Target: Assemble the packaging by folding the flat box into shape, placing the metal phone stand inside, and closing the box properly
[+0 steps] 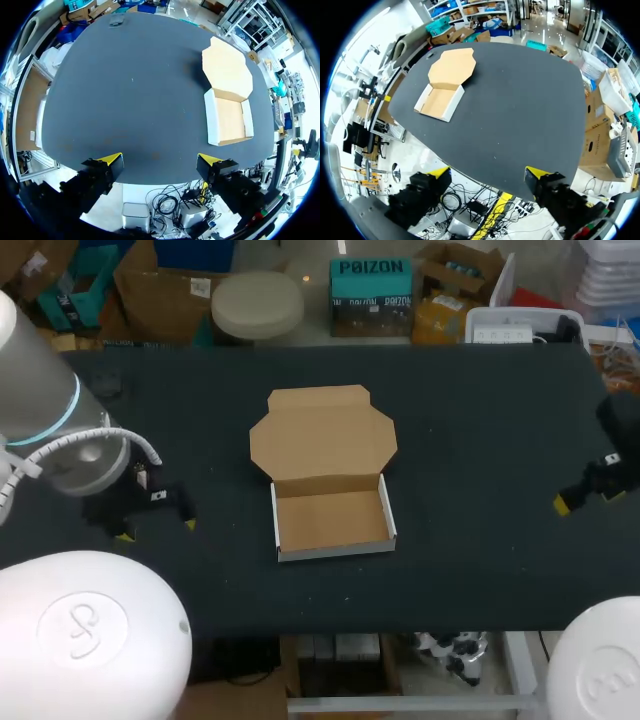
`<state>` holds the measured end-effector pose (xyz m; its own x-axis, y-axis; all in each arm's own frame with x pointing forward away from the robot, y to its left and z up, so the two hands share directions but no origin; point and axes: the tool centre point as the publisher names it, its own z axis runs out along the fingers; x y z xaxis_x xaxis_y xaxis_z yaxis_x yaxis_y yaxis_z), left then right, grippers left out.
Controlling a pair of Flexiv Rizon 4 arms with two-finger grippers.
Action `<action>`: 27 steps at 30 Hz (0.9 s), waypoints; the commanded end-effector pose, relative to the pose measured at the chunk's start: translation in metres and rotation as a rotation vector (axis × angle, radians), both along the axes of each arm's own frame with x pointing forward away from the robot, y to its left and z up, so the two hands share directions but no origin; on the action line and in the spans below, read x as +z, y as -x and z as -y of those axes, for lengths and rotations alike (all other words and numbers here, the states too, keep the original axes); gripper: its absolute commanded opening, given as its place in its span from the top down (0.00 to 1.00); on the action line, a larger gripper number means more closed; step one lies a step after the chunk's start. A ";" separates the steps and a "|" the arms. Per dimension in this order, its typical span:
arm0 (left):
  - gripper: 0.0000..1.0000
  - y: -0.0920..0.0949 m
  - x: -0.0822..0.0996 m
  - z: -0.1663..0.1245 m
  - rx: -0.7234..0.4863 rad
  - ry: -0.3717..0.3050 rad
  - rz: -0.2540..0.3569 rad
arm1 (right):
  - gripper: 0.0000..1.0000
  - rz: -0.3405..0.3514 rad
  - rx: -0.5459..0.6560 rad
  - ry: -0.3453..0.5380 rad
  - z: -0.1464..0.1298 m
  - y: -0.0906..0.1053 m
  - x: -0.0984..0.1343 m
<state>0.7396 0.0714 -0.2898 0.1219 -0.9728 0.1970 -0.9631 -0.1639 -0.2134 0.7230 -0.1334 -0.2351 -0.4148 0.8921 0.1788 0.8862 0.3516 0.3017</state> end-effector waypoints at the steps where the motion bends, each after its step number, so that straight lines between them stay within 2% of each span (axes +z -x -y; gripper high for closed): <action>1: 0.00 -0.031 -0.025 0.000 -0.010 0.004 -0.126 | 0.00 0.003 -0.002 0.005 -0.002 0.003 0.000; 11: 0.00 -0.074 -0.045 -0.028 0.012 0.004 -0.216 | 0.00 0.003 -0.002 0.005 -0.002 0.003 0.000; 27: 0.00 -0.074 -0.045 -0.028 0.012 0.004 -0.216 | 0.00 0.003 -0.002 0.005 -0.002 0.003 0.000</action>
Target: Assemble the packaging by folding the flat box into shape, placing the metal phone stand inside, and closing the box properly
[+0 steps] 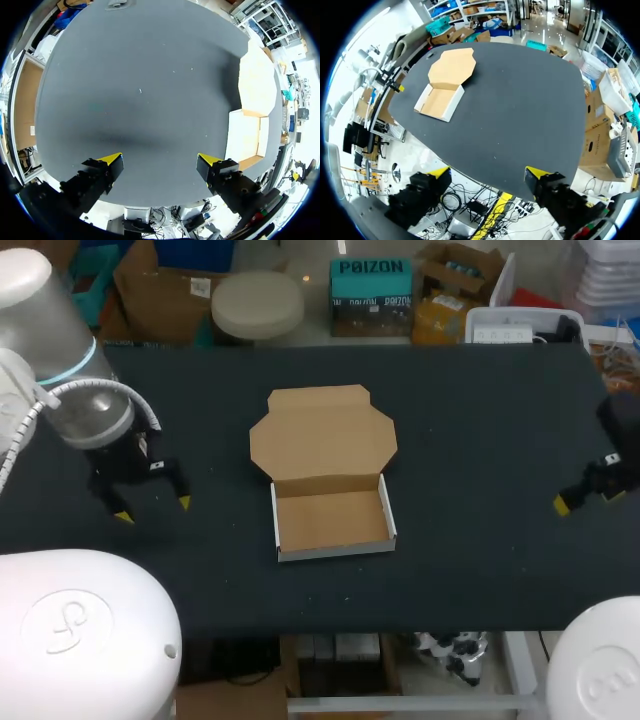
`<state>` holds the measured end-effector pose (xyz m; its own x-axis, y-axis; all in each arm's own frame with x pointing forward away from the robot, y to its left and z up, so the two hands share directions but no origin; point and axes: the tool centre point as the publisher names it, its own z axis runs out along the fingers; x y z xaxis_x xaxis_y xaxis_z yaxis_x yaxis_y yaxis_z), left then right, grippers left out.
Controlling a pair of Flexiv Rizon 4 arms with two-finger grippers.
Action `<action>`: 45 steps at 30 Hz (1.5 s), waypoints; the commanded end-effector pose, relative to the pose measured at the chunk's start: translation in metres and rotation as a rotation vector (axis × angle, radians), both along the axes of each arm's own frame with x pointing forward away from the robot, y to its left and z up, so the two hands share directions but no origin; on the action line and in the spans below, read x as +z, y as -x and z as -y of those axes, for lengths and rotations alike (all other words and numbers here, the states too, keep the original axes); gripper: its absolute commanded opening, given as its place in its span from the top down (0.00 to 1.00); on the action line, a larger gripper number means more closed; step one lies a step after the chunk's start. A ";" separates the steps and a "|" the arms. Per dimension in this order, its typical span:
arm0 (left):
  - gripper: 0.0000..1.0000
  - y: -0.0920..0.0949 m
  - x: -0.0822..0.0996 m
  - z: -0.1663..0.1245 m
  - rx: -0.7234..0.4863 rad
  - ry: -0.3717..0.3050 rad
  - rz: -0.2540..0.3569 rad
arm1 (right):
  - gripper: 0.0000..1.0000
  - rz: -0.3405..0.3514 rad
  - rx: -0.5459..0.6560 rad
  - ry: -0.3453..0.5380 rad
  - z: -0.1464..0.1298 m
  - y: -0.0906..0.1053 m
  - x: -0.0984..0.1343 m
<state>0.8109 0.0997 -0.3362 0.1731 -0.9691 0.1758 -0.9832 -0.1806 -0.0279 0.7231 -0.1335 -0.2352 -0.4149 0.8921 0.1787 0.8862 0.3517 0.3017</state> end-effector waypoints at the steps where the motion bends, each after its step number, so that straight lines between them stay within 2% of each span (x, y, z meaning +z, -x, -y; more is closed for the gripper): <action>1: 0.00 -0.003 0.001 0.001 -0.005 -0.003 -0.027 | 0.00 0.003 -0.002 0.005 -0.002 0.003 0.000; 15: 0.00 -0.004 0.001 -0.001 -0.005 -0.002 -0.026 | 0.00 0.003 -0.002 0.005 -0.002 0.003 0.000; 21: 0.00 -0.017 -0.006 -0.014 -0.011 -0.014 -0.026 | 0.00 0.003 -0.002 0.005 -0.002 0.003 0.000; 28: 0.00 -0.054 -0.025 -0.044 -0.015 -0.049 -0.032 | 0.00 0.003 -0.002 0.005 -0.002 0.003 0.000; 34: 0.00 -0.085 -0.041 -0.064 -0.032 -0.091 -0.008 | 0.00 0.003 -0.002 0.005 -0.002 0.003 0.000; 45: 0.00 -0.141 -0.056 -0.089 -0.038 -0.136 0.015 | 0.00 0.003 -0.002 0.005 -0.002 0.003 0.000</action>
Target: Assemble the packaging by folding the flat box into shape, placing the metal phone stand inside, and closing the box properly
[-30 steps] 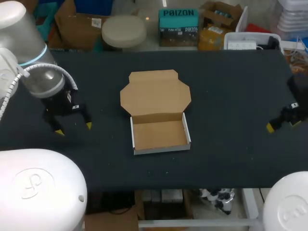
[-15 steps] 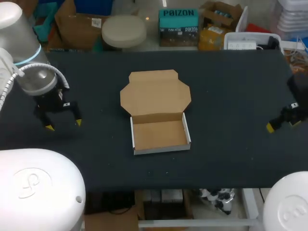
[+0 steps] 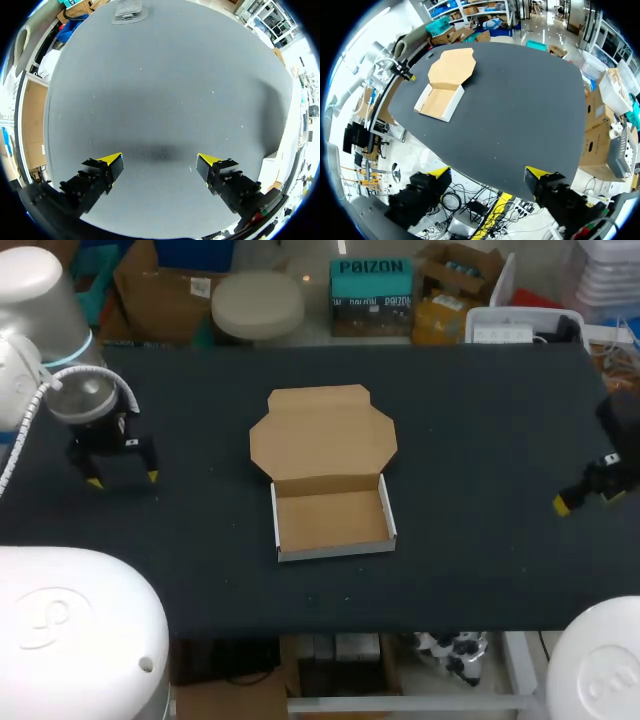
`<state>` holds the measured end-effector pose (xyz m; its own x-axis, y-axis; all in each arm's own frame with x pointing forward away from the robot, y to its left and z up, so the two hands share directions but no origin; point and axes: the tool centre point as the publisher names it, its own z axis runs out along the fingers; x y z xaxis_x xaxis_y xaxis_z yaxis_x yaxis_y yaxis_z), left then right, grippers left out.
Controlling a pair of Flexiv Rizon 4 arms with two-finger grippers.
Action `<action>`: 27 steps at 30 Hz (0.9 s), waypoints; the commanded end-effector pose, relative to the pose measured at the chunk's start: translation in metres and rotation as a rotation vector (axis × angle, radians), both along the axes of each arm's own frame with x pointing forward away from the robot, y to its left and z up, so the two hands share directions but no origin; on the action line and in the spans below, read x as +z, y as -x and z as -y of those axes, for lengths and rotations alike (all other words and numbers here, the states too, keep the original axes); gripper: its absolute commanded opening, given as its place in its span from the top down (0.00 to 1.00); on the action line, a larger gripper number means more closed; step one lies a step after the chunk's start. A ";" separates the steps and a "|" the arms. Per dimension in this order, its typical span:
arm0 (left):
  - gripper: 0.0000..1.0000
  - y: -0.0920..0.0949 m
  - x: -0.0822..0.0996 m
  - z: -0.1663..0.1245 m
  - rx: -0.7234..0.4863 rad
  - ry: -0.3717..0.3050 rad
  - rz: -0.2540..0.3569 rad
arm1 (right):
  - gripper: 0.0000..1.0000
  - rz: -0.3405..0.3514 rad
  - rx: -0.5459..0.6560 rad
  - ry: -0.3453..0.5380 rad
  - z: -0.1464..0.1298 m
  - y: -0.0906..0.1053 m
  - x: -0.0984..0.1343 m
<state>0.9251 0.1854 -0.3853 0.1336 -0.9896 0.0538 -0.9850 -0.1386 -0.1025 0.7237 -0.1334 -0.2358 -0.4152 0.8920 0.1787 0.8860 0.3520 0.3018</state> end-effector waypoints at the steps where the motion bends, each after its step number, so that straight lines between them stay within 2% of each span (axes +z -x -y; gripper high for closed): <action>1: 0.00 -0.031 -0.006 -0.005 -0.001 -0.007 -0.036 | 0.00 0.003 -0.003 0.005 -0.002 0.004 0.001; 13: 0.00 -0.084 -0.010 -0.030 0.020 -0.029 -0.011 | 0.00 0.003 -0.003 0.005 -0.002 0.004 0.001; 24: 0.00 -0.111 -0.010 -0.049 0.024 -0.024 0.002 | 0.00 0.003 -0.003 0.005 -0.002 0.004 0.001; 27: 0.00 -0.115 -0.007 -0.052 0.032 -0.047 -0.010 | 0.00 0.003 -0.003 0.005 -0.002 0.004 0.001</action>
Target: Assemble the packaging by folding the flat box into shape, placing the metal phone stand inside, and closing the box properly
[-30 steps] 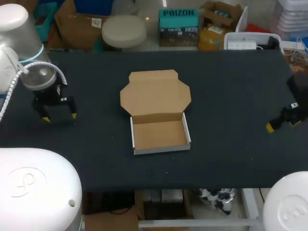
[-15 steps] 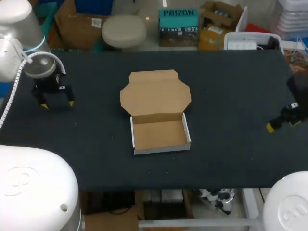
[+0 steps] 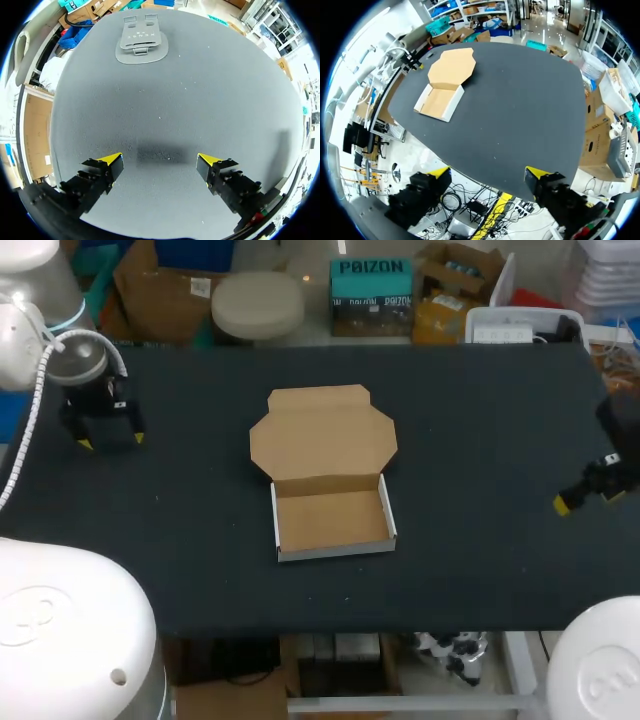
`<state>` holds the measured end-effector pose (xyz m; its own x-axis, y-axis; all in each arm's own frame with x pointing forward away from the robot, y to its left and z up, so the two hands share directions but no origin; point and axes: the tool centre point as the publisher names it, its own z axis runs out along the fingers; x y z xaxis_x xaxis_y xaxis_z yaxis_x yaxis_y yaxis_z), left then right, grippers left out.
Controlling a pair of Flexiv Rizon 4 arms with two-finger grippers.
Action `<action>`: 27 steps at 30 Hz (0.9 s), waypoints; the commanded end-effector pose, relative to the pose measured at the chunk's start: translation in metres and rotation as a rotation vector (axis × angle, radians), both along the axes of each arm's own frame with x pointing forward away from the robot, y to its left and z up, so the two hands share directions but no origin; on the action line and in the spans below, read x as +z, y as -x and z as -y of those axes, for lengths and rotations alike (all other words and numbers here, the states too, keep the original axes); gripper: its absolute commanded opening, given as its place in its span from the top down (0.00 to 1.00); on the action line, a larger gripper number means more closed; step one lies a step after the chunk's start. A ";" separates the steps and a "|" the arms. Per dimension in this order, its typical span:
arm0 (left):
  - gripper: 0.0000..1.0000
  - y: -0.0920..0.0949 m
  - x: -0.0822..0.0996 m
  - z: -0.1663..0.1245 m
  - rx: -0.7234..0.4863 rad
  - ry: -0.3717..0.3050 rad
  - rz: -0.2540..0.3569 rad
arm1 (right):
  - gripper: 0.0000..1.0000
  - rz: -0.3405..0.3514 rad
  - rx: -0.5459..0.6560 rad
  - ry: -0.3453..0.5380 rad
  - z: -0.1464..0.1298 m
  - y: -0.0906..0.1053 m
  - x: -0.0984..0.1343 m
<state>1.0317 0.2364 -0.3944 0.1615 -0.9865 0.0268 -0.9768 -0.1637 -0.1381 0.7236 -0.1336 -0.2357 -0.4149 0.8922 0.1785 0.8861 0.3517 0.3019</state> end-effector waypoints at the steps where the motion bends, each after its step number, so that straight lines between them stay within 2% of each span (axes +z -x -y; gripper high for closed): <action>1: 0.00 -0.009 0.002 -0.001 0.003 -0.014 -0.042 | 0.00 0.003 -0.002 0.005 -0.002 0.004 0.001; 24: 0.00 -0.009 0.002 -0.001 0.003 -0.014 -0.042 | 0.00 0.003 -0.002 0.005 -0.002 0.004 0.001; 27: 0.00 -0.009 0.005 0.001 -0.003 -0.023 -0.025 | 0.00 0.003 -0.002 0.005 -0.002 0.004 0.001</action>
